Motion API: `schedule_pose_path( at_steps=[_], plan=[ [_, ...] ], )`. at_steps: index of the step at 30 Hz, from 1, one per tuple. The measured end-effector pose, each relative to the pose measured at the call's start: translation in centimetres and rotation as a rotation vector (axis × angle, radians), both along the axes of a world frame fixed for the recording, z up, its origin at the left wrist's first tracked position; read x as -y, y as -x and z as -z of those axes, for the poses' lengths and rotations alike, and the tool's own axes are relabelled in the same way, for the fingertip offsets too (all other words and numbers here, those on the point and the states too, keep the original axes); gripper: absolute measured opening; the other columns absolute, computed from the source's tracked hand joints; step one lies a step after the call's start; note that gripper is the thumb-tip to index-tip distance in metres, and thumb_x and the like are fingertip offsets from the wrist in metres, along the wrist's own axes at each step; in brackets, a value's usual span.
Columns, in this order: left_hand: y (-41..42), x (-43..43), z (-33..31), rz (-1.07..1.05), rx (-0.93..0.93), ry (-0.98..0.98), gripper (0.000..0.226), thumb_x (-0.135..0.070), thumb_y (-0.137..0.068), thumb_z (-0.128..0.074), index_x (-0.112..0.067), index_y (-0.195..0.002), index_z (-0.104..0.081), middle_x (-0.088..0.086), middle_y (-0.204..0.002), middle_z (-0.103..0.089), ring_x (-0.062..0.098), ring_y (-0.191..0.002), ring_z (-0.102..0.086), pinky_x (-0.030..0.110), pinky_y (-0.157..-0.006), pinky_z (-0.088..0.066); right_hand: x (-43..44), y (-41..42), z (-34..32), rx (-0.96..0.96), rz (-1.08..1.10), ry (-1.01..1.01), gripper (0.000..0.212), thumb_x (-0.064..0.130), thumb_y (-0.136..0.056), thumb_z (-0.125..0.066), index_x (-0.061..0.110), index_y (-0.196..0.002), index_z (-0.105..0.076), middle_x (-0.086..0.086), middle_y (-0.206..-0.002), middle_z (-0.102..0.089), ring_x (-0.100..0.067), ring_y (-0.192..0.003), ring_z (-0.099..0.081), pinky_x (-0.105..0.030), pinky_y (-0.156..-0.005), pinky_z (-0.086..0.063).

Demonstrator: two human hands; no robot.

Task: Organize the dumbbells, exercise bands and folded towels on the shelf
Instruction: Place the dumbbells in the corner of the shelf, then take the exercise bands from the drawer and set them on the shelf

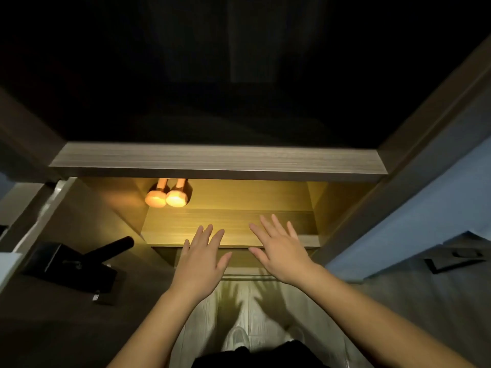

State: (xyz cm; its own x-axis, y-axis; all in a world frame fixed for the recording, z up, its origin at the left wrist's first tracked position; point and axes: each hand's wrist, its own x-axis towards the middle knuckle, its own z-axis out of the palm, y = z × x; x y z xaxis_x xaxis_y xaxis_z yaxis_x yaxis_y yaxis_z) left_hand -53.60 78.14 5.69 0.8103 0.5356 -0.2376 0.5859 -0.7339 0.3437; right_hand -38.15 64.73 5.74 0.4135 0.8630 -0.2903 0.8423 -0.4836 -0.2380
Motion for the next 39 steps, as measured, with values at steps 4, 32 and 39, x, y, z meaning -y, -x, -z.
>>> schedule_pose_path(
  at_steps=[4, 32, 39],
  plan=[
    [-2.3, 1.5, -0.8, 0.099, 0.012, -0.004, 0.060, -0.049, -0.101, -0.033, -0.028, -0.154, -0.018, 0.000, -0.164, -0.008, 0.018, -0.151, 0.003, 0.042, -0.121, -0.003, 2.5, -1.1, 0.1, -0.018, 0.068, -0.020, 0.059, 0.054, -0.101, -0.025, 0.033, -0.154, -0.011, 0.000, -0.164, -0.003, -0.025, -0.150, 0.005, -0.050, -0.120, 0.001],
    [-35.2, 41.0, -0.2, 0.813, -0.044, 0.020, 0.057, -0.047, -0.102, -0.033, -0.025, -0.154, -0.021, 0.000, -0.162, -0.015, 0.018, -0.150, -0.005, 0.038, -0.120, -0.008, 47.7, -22.8, 1.2, 0.014, 0.728, 0.116, 0.061, 0.052, -0.102, -0.026, 0.029, -0.155, -0.009, -0.002, -0.164, -0.002, -0.025, -0.150, 0.005, -0.049, -0.120, -0.002],
    [-45.2, 46.2, 1.3, 0.928, -0.026, -0.005, 0.058, -0.045, -0.102, -0.038, -0.021, -0.153, -0.025, 0.005, -0.161, -0.019, 0.022, -0.149, -0.012, 0.039, -0.120, -0.016, 53.3, -29.9, 2.7, -0.056, 0.881, 0.115, 0.061, 0.052, -0.102, -0.024, 0.029, -0.156, -0.006, -0.002, -0.164, 0.000, -0.028, -0.150, 0.005, -0.053, -0.120, -0.004]
  ],
)
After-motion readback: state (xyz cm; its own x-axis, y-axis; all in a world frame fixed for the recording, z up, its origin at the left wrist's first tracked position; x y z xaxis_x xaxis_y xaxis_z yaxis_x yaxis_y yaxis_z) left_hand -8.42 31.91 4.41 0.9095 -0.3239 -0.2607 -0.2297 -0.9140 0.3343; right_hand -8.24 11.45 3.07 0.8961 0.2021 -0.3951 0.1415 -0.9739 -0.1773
